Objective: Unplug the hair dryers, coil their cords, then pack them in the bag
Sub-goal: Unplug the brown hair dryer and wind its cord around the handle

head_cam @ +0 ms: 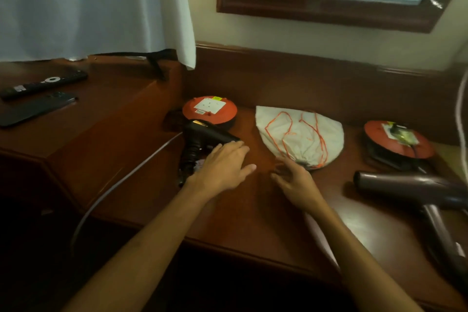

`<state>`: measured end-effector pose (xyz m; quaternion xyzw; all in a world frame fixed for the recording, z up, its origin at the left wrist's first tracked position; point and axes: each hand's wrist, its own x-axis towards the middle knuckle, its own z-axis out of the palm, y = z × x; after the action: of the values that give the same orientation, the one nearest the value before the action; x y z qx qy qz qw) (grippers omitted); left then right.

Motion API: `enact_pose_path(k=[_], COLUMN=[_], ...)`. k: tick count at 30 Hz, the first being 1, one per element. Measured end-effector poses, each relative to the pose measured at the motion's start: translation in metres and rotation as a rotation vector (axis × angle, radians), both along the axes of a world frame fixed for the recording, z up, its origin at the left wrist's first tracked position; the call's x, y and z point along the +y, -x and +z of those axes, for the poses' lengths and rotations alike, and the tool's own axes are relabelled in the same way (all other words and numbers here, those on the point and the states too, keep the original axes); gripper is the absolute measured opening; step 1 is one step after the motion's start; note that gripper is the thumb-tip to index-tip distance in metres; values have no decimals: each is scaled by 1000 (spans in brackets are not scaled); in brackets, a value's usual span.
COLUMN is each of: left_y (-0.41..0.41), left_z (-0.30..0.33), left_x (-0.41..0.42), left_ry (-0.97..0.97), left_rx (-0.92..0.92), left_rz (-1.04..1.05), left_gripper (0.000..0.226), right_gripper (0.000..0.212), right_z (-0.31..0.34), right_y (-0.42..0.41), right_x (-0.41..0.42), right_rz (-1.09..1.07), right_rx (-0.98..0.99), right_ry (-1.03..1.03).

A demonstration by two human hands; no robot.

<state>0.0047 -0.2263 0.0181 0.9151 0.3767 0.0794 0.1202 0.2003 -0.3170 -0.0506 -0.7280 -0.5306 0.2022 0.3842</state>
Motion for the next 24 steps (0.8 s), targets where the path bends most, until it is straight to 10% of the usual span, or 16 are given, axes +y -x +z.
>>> enact_pose_path(k=[15, 24], left_y=[-277, -400], left_z=[21, 4], left_x=[-82, -44], left_ry=[248, 246], left_rx=[-193, -198], left_rz=[-328, -336], left_gripper=[26, 47], right_gripper=[25, 32], right_z=[70, 68], right_y=[-200, -310], right_x=[-133, -103], right_rz=[-437, -552], right_rx=[-144, -190], right_ry=[-181, -55])
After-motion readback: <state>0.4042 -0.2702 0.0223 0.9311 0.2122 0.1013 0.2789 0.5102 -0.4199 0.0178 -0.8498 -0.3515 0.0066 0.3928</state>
